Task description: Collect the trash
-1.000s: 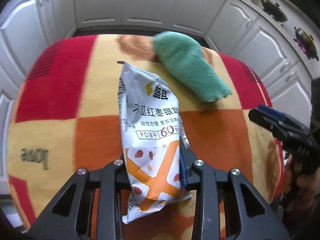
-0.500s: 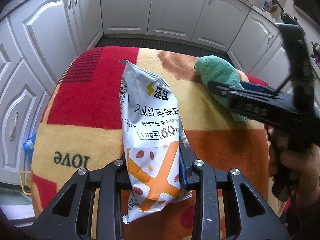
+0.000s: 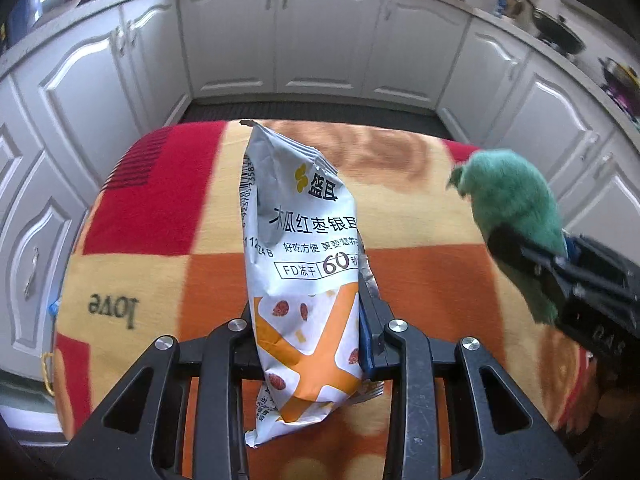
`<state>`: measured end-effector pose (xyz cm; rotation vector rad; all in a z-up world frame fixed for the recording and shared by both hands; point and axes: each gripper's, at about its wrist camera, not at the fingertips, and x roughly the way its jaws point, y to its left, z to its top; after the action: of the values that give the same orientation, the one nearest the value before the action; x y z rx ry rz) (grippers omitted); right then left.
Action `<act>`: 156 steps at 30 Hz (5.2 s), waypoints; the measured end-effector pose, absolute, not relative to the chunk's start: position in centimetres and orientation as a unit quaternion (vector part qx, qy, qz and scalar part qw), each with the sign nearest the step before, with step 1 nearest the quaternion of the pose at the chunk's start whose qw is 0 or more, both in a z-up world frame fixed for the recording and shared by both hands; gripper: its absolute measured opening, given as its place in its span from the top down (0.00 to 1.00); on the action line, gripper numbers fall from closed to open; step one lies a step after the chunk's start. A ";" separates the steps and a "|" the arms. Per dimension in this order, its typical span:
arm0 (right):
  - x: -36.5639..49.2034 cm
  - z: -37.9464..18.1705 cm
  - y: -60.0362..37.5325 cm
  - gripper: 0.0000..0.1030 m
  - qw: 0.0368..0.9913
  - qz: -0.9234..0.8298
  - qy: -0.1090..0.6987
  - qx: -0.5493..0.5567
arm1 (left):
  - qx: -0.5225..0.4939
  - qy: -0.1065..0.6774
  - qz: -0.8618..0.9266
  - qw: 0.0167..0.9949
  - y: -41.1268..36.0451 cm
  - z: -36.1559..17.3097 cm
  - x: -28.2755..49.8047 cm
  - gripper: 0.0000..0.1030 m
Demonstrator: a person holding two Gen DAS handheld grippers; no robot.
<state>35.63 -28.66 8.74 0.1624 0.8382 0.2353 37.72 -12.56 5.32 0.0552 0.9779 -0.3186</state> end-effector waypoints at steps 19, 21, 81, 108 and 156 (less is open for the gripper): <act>22.0 7.9 -47.0 0.62 0.900 -0.080 0.403 0.145 | 0.080 0.454 -0.321 0.827 -32.4 6.4 30.3 0.72; 21.1 7.5 -48.8 0.61 0.897 -0.098 0.405 0.151 | 0.088 0.455 -0.331 0.822 -34.3 6.5 30.1 0.72; 15.4 6.3 -53.4 0.26 0.883 -0.229 0.372 0.172 | 0.094 0.366 -0.312 0.872 -37.2 8.3 27.1 0.35; 7.2 19.2 -44.1 0.01 0.937 -0.270 0.199 0.098 | 0.038 0.197 -0.309 0.929 -26.6 16.6 19.0 0.14; 7.5 19.3 -42.8 0.01 0.938 -0.265 0.197 0.103 | 0.038 0.185 -0.280 0.941 -26.2 16.5 19.1 0.14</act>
<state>7.49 -42.83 19.32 0.2112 0.4019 -0.5404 19.10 -26.16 16.45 0.0777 0.3784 -0.5711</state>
